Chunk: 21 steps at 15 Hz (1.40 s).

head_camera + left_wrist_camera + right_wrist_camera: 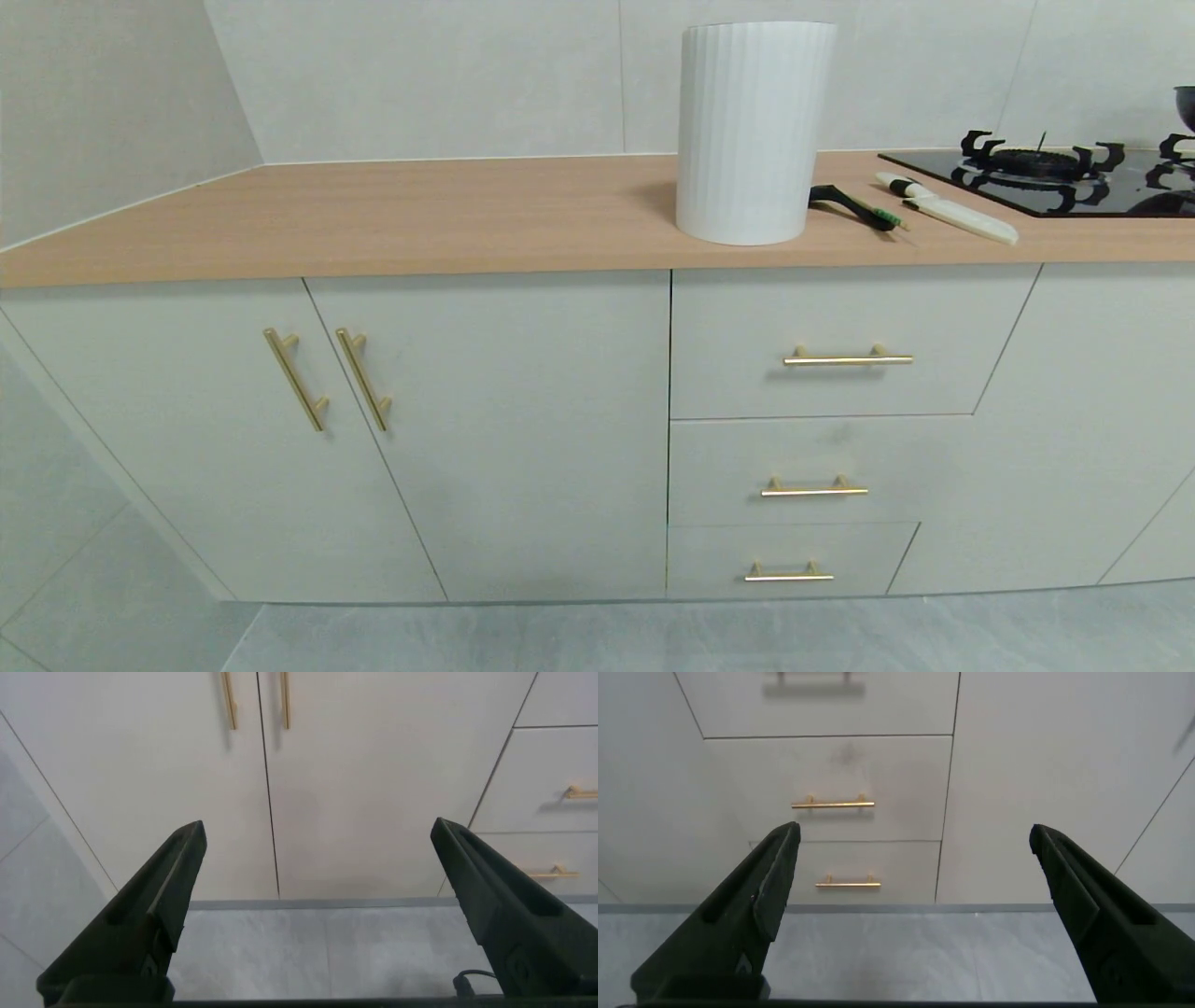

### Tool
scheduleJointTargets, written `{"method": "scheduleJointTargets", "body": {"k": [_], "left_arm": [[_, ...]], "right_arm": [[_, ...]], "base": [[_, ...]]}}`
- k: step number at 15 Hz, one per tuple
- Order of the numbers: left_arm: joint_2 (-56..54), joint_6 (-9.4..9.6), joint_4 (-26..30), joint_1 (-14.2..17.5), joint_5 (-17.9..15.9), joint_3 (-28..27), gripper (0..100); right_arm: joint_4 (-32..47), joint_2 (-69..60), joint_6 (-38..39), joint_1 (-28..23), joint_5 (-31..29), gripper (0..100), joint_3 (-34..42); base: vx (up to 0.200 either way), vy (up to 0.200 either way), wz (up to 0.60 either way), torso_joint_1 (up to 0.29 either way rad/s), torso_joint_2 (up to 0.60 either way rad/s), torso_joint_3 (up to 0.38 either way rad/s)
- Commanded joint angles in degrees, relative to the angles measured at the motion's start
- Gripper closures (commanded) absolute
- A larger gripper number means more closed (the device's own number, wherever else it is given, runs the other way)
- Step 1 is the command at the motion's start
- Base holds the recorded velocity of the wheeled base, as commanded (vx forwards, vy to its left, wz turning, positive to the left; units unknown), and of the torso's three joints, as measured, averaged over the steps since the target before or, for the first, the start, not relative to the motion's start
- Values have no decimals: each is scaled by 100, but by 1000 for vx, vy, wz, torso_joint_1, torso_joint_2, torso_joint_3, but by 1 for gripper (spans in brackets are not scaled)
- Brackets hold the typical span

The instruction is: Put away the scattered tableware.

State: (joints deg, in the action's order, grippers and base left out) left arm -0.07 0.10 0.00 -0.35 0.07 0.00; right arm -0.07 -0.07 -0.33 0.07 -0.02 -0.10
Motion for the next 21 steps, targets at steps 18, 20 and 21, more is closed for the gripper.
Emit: {"method": "scheduleJointTargets", "body": {"k": [18, 20, 21], "left_arm": [[7, -1, 0, 0, 1, 0, 0], [7, -1, 0, 0, 1, 0, 0], [7, -1, 0, 0, 1, 0, 0]], "right_arm": [[-309, 5281, 77, 678, 1409, 0, -2003], [-713, 6230, 50, 792, 1400, 0, -2223], [-942, 6740, 42, 828, 1391, 0, -2381]], "base": [[0, 0, 0, 0, 0, 0], [0, 0, 0, 0, 0, 0], [0, 0, 0, 0, 0, 0]]}}
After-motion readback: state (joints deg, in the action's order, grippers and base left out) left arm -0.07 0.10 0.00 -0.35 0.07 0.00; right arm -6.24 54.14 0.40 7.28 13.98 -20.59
